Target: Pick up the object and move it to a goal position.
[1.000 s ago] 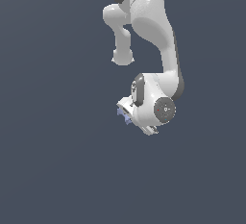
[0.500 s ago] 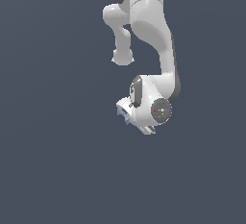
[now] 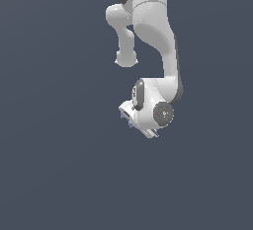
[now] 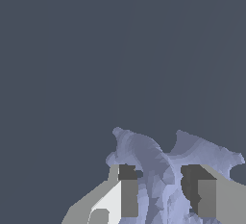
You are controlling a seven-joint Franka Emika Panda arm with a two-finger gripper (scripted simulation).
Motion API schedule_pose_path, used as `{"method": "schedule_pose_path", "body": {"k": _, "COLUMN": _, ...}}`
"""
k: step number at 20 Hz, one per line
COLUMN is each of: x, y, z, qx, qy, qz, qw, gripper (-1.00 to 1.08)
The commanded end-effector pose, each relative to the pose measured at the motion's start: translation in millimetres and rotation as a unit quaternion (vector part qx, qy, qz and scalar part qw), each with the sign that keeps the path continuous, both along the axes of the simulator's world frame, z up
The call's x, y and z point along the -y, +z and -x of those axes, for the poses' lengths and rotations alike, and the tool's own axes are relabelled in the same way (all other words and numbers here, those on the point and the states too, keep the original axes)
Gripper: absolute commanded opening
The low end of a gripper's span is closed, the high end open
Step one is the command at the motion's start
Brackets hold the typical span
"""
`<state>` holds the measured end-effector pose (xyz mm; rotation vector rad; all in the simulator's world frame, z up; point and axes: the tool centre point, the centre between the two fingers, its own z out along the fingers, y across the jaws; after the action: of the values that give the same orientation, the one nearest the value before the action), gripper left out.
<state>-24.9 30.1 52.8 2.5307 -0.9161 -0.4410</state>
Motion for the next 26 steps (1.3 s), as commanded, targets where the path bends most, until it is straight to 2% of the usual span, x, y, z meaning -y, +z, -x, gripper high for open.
{"method": "schedule_pose_path", "body": {"k": 1, "x": -0.7, "y": -1.4, "z": 0.7, "qx": -0.001, "qy": 0.001, "qz": 0.0, "qw": 1.0, "gripper": -1.0}}
{"method": "schedule_pose_path", "body": {"k": 8, "x": -0.4, "y": 0.7, "z": -0.9, "qx": 0.002, "qy": 0.0, "qz": 0.0, "qw": 1.0, "gripper": -1.0}}
{"method": "schedule_pose_path", "body": {"k": 13, "x": -8.1, "y": 14.9, "z": -11.7, "qx": 0.027, "qy": 0.004, "qz": -0.004, "qw": 0.9996, "gripper": -1.0}}
{"method": "schedule_pose_path", "body": {"k": 16, "x": -16.5, "y": 31.0, "z": -22.6, "qx": 0.055, "qy": 0.008, "qz": -0.008, "qw": 0.9984, "gripper": -1.0}}
{"method": "schedule_pose_path", "body": {"k": 20, "x": -31.4, "y": 61.3, "z": -39.6, "qx": 0.105, "qy": 0.014, "qz": -0.015, "qw": 0.9943, "gripper": -1.0}}
{"method": "schedule_pose_path", "body": {"k": 23, "x": -44.8, "y": 90.6, "z": -52.3, "qx": 0.149, "qy": 0.021, "qz": -0.022, "qw": 0.9883, "gripper": -1.0}}
{"method": "schedule_pose_path", "body": {"k": 26, "x": -59.6, "y": 125.0, "z": -63.0, "qx": 0.2, "qy": 0.028, "qz": -0.03, "qw": 0.979, "gripper": -1.0}}
